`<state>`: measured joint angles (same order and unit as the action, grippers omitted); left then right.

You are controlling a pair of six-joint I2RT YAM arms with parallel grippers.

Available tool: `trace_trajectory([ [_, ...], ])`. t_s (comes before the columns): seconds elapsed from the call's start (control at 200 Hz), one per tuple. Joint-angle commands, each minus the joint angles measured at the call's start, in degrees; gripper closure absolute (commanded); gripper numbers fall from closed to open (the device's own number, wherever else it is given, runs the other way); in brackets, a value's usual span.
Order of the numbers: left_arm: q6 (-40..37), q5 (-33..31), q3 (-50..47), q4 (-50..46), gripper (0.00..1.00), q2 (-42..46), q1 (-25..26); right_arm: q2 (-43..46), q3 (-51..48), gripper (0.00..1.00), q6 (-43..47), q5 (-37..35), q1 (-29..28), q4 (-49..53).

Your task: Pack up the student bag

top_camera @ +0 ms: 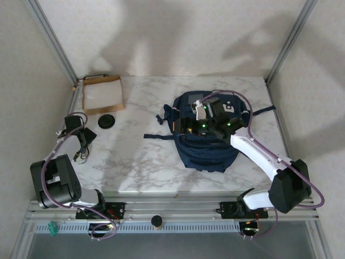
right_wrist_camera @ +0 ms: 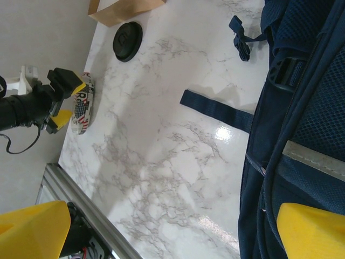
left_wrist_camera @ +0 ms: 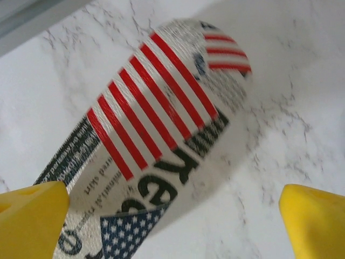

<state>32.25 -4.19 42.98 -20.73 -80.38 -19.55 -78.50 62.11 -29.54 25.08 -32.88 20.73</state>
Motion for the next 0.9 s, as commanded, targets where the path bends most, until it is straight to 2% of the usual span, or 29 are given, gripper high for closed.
trace_trajectory([
  [0.0,2.81,-5.46,-0.85,-3.79,0.01,3.83,0.61,-0.57,0.72,0.01,0.69,-0.56,-0.16,-0.91],
  [0.11,2.62,-7.32,-1.22,-4.52,0.01,5.24,-1.06,-1.06,0.73,0.01,0.71,-0.45,-0.16,-1.15],
  [0.245,1.61,-7.4,-1.29,-5.19,0.01,2.35,-1.17,-1.73,0.94,0.01,0.71,-0.67,-0.09,-1.08],
  [0.361,0.37,-2.74,-3.24,-1.82,0.01,0.69,-1.14,-2.12,1.17,0.01,0.66,-0.9,-0.08,-0.91],
  [0.576,0.12,-1.62,-3.23,-0.14,0.01,-3.4,-0.49,-2.46,0.83,0.01,0.15,-1.07,-0.03,-1.1],
  [0.896,2.55,-4.43,-3.59,1.03,0.01,-5.11,1.18,-3.15,0.72,0.01,-0.54,-0.9,0.1,-1.52],
])
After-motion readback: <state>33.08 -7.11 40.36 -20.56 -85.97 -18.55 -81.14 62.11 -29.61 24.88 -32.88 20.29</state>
